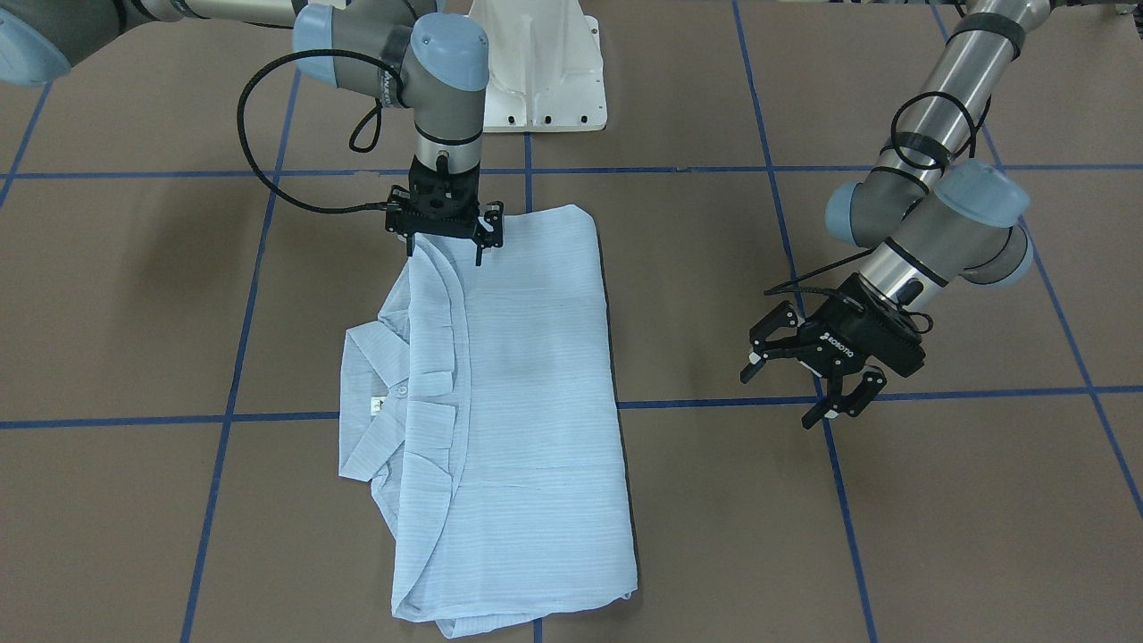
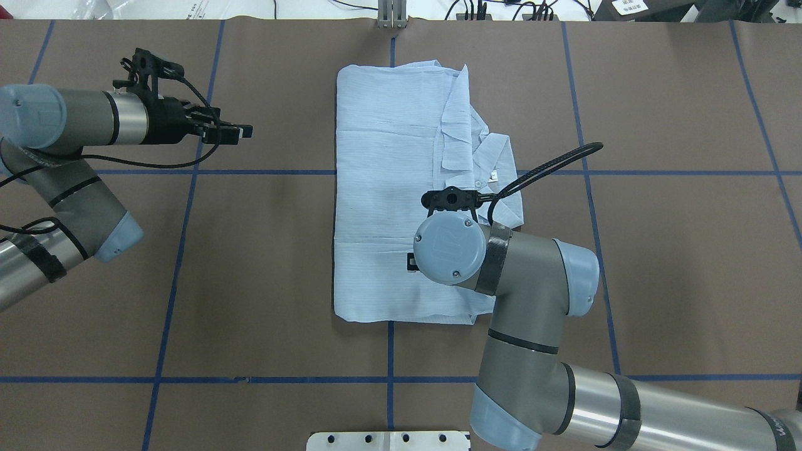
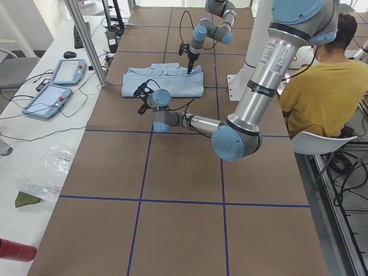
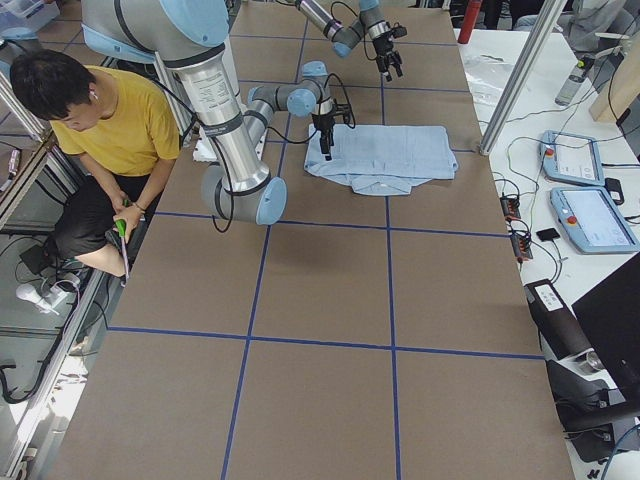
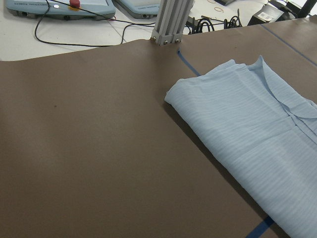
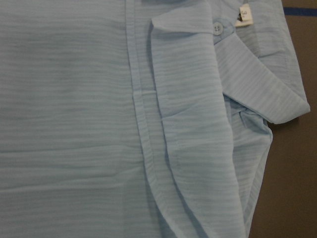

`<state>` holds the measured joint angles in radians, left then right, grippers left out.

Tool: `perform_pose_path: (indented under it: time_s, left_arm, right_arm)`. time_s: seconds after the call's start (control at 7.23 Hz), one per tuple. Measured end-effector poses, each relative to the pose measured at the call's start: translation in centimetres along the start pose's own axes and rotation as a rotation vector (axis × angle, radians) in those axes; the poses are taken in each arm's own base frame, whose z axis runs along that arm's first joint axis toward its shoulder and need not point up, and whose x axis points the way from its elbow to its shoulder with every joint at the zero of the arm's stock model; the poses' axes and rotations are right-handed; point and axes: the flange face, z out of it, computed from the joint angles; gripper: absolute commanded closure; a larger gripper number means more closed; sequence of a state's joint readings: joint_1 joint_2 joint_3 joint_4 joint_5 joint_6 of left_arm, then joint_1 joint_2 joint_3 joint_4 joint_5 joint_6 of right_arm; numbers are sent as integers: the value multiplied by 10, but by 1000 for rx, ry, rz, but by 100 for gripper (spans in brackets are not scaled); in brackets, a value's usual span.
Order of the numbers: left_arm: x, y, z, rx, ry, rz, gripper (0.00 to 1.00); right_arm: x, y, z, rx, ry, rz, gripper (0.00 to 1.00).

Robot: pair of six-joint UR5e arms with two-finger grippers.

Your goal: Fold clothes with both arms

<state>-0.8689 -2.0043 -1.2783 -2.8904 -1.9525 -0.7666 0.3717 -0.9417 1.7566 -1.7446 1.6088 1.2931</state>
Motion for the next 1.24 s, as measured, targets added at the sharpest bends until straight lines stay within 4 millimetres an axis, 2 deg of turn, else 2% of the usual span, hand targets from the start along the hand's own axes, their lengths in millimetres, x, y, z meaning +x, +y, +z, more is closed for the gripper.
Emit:
perform_pose_path:
  time_s: [0.28,0.55,1.24]
  left_arm:
    - [1,-1,-2,4,2,3,0]
    - [1,-1,-2,7,2,4,0]
    - [2,-2,-2,9,2,4,0]
  right_arm:
    - [8,4,9,-43,13,-131,0]
    - [25,-2,20,-53,43,-205,0]
    - [62,-17,37,-54,87,-251,0]
